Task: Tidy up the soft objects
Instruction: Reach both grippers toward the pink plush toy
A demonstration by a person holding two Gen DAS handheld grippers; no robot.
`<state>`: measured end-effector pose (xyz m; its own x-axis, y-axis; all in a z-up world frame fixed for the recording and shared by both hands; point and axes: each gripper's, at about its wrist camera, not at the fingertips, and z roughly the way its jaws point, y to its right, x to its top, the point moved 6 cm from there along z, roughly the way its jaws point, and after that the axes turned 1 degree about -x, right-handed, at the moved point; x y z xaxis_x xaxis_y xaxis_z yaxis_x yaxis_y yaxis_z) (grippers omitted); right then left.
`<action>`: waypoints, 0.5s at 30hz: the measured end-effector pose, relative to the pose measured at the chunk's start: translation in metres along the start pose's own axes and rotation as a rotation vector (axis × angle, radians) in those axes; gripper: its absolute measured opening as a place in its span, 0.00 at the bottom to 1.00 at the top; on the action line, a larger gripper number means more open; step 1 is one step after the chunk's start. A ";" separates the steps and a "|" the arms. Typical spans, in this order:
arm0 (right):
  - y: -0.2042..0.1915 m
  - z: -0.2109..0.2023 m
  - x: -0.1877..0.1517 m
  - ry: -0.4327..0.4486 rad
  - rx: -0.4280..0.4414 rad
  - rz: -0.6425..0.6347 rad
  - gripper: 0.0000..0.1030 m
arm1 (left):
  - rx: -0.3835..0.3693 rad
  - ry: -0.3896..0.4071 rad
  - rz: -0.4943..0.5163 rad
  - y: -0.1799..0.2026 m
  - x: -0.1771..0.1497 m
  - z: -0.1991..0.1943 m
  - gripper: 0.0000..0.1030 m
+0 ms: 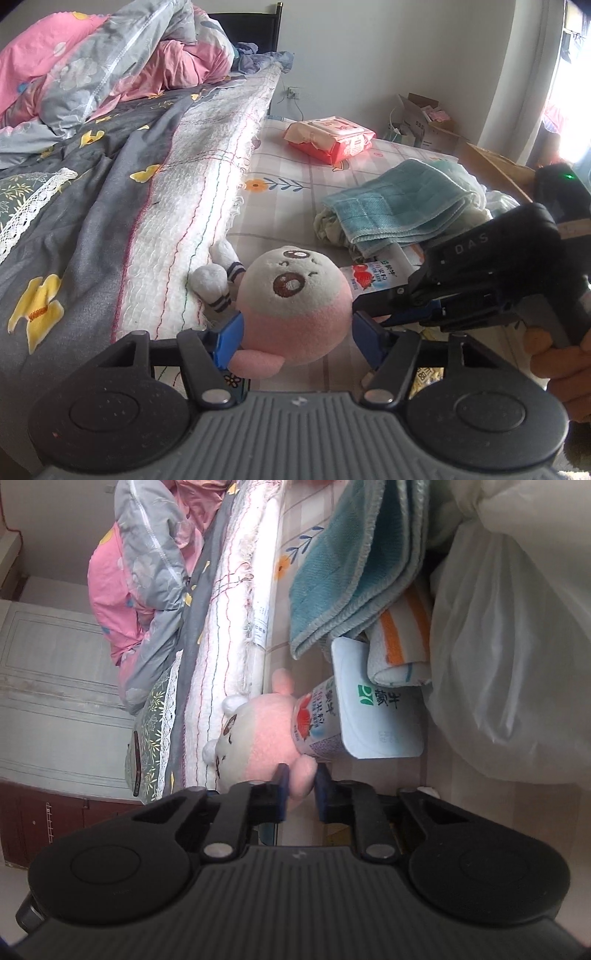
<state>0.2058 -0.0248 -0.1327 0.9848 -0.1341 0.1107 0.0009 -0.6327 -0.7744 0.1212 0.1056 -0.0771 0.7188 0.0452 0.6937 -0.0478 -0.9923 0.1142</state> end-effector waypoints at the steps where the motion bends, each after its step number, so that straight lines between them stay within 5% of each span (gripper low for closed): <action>1: -0.001 -0.003 0.000 0.005 -0.002 -0.009 0.10 | -0.005 -0.005 -0.001 0.000 0.001 -0.001 0.70; 7: -0.008 -0.023 0.005 0.032 -0.005 -0.059 0.09 | -0.077 -0.028 0.001 0.003 0.005 -0.002 0.84; 15: -0.004 -0.025 0.010 0.057 -0.009 -0.057 0.09 | -0.122 -0.156 -0.039 0.004 -0.008 0.028 0.84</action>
<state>0.2117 -0.0433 -0.1130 0.9717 -0.1409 0.1895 0.0545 -0.6471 -0.7605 0.1345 0.0981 -0.1016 0.8198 0.0558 0.5699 -0.0945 -0.9684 0.2308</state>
